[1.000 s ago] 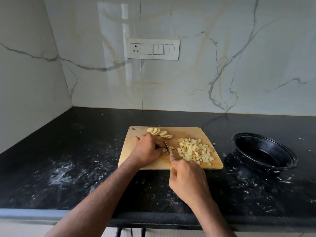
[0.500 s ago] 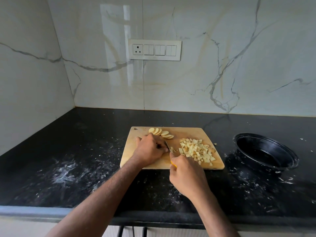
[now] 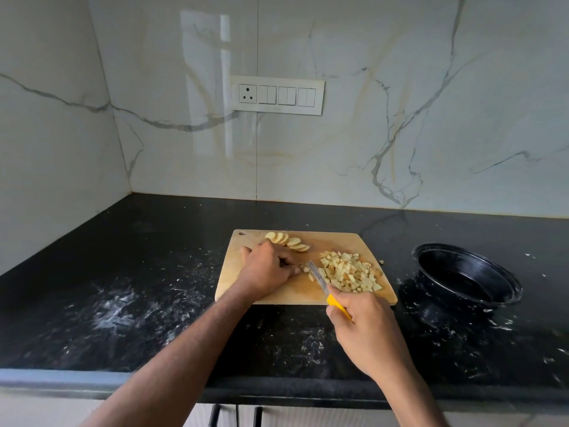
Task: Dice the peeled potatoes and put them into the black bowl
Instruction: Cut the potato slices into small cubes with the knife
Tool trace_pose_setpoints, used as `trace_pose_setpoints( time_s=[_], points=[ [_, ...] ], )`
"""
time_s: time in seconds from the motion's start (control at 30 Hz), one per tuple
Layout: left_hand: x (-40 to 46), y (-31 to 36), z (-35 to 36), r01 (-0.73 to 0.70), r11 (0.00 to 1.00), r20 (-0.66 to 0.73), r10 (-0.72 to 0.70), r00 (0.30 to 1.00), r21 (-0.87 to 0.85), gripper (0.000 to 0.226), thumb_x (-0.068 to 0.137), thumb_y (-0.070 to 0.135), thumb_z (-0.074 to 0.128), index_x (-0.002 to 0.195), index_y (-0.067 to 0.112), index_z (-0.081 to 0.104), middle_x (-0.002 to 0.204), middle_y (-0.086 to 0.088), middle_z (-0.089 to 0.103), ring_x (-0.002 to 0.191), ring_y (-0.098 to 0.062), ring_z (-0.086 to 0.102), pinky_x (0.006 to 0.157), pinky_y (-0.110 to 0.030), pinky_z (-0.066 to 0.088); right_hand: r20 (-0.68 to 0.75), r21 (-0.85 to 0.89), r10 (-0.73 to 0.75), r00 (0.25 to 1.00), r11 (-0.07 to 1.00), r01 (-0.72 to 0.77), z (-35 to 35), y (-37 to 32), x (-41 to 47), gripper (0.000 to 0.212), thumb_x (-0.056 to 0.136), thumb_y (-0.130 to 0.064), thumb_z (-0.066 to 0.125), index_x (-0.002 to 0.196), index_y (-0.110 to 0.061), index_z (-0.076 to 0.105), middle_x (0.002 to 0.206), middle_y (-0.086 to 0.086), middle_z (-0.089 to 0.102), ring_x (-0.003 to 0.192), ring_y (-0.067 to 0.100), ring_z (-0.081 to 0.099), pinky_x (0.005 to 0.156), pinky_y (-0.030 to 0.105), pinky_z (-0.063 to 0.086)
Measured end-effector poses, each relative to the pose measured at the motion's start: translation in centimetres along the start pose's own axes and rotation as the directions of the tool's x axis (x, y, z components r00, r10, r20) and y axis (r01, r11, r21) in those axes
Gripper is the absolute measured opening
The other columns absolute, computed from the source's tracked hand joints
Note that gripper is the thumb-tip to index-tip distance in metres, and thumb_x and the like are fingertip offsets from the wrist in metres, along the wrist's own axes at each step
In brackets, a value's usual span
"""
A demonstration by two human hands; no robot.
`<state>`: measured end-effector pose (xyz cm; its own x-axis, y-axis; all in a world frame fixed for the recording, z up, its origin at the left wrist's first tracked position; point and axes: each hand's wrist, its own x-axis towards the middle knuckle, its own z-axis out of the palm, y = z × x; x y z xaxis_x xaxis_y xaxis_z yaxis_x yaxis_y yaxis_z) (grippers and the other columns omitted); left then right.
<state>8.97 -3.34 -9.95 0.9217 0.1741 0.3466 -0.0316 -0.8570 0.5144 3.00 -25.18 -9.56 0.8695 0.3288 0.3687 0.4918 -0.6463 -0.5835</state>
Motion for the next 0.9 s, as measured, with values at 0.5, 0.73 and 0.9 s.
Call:
trace_pose_setpoints(
  time_s=[0.5, 0.73, 0.9],
  points=[
    [0.4, -1.1, 0.0, -0.018, 0.977, -0.069, 0.003, 0.998, -0.214, 0.021, 0.079, 0.026, 0.069, 0.061, 0.037, 0.064, 0.072, 0.023, 0.068, 0.080, 0.000, 0.056, 0.094, -0.050, 0.044, -0.072, -0.376, 0.022, 0.997, 0.925, -0.047, 2.3, -1.9, 1.1, 0.043, 0.100, -0.035, 0.048, 0.143, -0.034, 0.052, 0.090, -0.009, 0.074, 0.071, 0.007, 0.064, 0.059, 0.018, 0.048],
    [0.5, -1.4, -0.1, 0.018, 0.971, -0.125, -0.049, 0.991, -0.238, 0.009, 0.075, 0.035, 0.064, 0.073, 0.033, 0.073, 0.073, 0.022, 0.068, 0.081, -0.009, 0.059, 0.083, -0.053, 0.051, 0.012, -0.302, -0.116, 0.993, 0.947, 0.114, 2.8, -2.4, 1.0, 0.042, 0.102, -0.036, 0.047, 0.144, -0.031, 0.052, 0.079, -0.011, 0.069, 0.055, 0.005, 0.048, 0.044, 0.011, 0.023],
    [0.5, -1.6, -0.2, 0.025, 0.983, -0.088, -0.042, 0.995, -0.184, 0.013, 0.077, 0.035, 0.063, 0.072, 0.045, 0.068, 0.082, 0.023, 0.067, 0.097, -0.015, 0.056, 0.089, -0.050, 0.046, 0.026, -0.304, -0.044, 0.999, 0.951, 0.050, 2.9, -2.2, 1.2, 0.034, 0.101, -0.040, 0.044, 0.127, -0.029, 0.063, 0.083, -0.010, 0.070, 0.074, 0.007, 0.065, 0.058, 0.018, 0.041]
  ],
)
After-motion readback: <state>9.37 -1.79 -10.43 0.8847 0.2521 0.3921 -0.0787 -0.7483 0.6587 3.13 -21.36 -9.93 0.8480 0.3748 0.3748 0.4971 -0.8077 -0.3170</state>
